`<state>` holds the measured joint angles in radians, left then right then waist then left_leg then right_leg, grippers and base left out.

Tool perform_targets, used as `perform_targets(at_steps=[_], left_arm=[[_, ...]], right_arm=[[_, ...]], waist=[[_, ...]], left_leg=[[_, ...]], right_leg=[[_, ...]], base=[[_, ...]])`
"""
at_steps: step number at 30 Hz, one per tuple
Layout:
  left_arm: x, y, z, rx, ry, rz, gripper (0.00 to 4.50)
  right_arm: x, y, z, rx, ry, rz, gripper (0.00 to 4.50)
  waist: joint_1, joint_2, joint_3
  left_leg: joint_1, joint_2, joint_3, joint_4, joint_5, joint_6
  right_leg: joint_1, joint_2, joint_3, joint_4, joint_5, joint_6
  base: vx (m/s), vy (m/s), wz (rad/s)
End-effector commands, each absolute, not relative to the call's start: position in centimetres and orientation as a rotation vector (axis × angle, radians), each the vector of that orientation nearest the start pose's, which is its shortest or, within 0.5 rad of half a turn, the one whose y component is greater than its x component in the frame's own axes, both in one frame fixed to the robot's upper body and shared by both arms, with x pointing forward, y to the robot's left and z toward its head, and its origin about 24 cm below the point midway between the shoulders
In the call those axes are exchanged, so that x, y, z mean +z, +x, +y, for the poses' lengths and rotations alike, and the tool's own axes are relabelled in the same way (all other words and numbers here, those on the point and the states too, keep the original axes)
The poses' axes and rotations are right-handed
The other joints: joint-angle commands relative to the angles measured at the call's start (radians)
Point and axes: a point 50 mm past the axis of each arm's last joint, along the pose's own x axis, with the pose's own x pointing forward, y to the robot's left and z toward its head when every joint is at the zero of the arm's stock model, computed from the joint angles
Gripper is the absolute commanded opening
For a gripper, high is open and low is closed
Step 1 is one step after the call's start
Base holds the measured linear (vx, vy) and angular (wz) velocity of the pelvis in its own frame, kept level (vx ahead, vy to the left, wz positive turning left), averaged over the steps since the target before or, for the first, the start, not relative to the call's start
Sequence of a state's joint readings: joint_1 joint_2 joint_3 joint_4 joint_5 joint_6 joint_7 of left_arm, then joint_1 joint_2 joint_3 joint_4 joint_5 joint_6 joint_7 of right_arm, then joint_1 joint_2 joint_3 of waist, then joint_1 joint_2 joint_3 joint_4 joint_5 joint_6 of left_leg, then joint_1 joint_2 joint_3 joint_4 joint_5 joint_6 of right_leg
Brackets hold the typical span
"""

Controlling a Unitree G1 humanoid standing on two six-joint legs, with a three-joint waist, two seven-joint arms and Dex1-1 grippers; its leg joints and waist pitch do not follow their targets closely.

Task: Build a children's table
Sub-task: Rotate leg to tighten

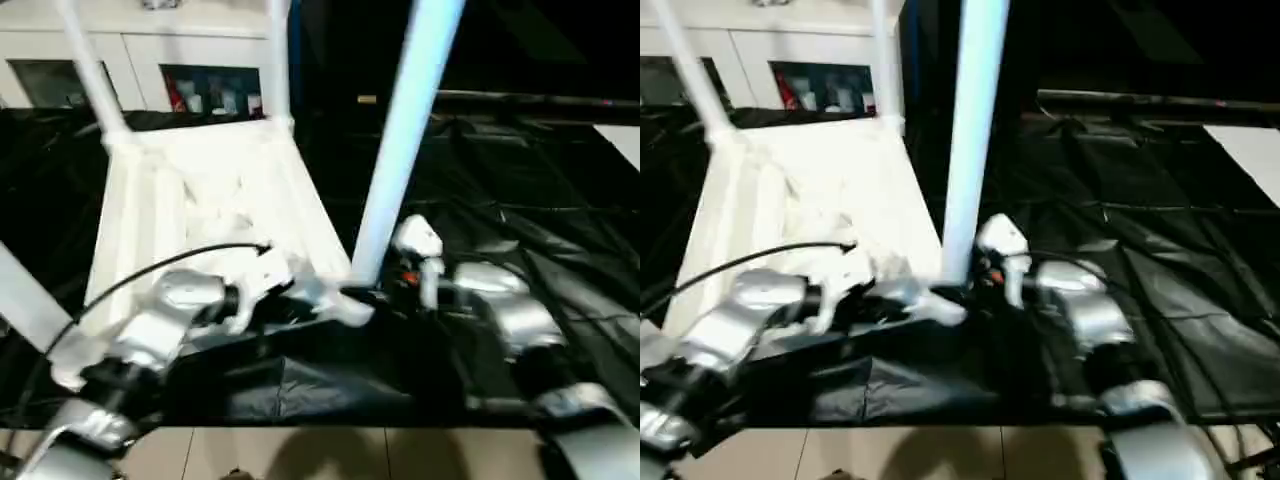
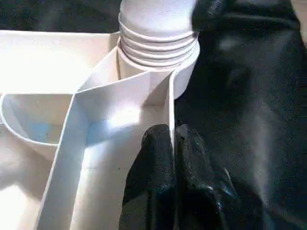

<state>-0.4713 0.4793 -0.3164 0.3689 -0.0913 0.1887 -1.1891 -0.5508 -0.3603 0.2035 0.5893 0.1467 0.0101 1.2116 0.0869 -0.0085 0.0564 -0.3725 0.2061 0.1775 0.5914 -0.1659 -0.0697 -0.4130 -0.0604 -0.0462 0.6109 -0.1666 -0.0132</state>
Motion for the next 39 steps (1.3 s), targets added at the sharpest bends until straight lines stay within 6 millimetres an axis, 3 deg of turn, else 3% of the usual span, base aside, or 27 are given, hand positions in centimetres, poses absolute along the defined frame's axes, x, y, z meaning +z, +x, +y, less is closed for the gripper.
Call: perform_targets(at_steps=[1, 6, 21, 26, 29, 34, 35, 39], left_arm=[[6.3, 29.1, 14.3, -1.417, 0.361, 0.408, 0.00], [6.3, 29.1, 14.3, -1.425, 0.365, 0.406, 0.00], [6.3, 29.3, 14.3, -1.415, 0.375, 0.403, 0.00], [6.1, 30.3, 14.2, -1.302, 0.384, 0.403, 0.00], [5.9, 32.1, 12.7, -1.118, 0.335, 0.376, 0.00], [5.7, 33.7, 10.2, -0.937, 0.270, 0.362, 0.00], [5.7, 34.0, 9.3, -0.918, 0.258, 0.352, 0.00], [5.9, 34.1, 6.0, -0.955, 0.255, 0.320, 0.00]], right_arm=[[6.4, 31.1, -13.8, 1.372, -0.251, 0.263, 3.93], [6.2, 31.0, -13.4, 1.388, -0.252, 0.264, 3.93], [5.5, 30.5, -13.2, 1.403, -0.263, 0.299, 2.77], [4.9, 30.7, -13.0, 1.294, -0.198, 0.286, 2.66], [3.4, 31.4, -12.2, 1.068, -0.139, 0.278, 2.64], [2.0, 32.0, -10.5, 0.812, -0.068, 0.294, 2.63], [1.8, 32.1, -9.6, 0.765, -0.047, 0.302, 2.63], [2.5, 32.3, -5.2, 0.763, -0.010, 0.258, 2.63]], waist=[[-0.004, -0.007, -0.065], [-0.004, -0.009, -0.064], [-0.002, -0.011, -0.066], [-0.004, -0.010, -0.062], [-0.010, -0.014, -0.057], [-0.027, -0.018, -0.059], [-0.032, -0.015, -0.057], [-0.040, -0.009, -0.059]], left_leg=[[0.015, 0.023, 0.000, -0.069, -0.259, 0.029], [0.017, 0.024, -0.002, -0.071, -0.272, 0.017], [0.015, 0.023, -0.001, -0.069, -0.251, 0.018], [0.019, 0.022, -0.001, -0.071, -0.275, 0.011], [0.027, 0.016, -0.005, -0.070, -0.341, -0.016], [0.022, 0.011, -0.011, -0.072, -0.342, -0.024], [0.022, 0.009, -0.009, -0.069, -0.347, -0.015], [0.022, 0.006, -0.013, -0.069, -0.360, -0.008]], right_leg=[[0.045, -0.064, 0.038, -0.077, -0.313, -0.184], [0.042, -0.065, 0.039, -0.078, -0.334, -0.179], [0.046, -0.065, 0.039, -0.075, -0.301, -0.183], [0.042, -0.064, 0.039, -0.080, -0.334, -0.177], [0.036, -0.067, 0.036, -0.096, -0.475, -0.141], [0.037, -0.069, 0.031, -0.108, -0.551, -0.089], [0.031, -0.068, 0.031, -0.113, -0.559, -0.088], [0.030, -0.067, 0.027, -0.118, -0.581, -0.073]], base=[[0.000, 0.000, 0.00], [0.000, 0.000, 0.00], [0.000, 0.000, 0.00], [0.000, 0.000, 0.00], [0.000, 0.000, 0.00], [0.000, 0.000, 0.00], [0.000, 0.000, 0.00], [0.000, 0.000, 0.00]])
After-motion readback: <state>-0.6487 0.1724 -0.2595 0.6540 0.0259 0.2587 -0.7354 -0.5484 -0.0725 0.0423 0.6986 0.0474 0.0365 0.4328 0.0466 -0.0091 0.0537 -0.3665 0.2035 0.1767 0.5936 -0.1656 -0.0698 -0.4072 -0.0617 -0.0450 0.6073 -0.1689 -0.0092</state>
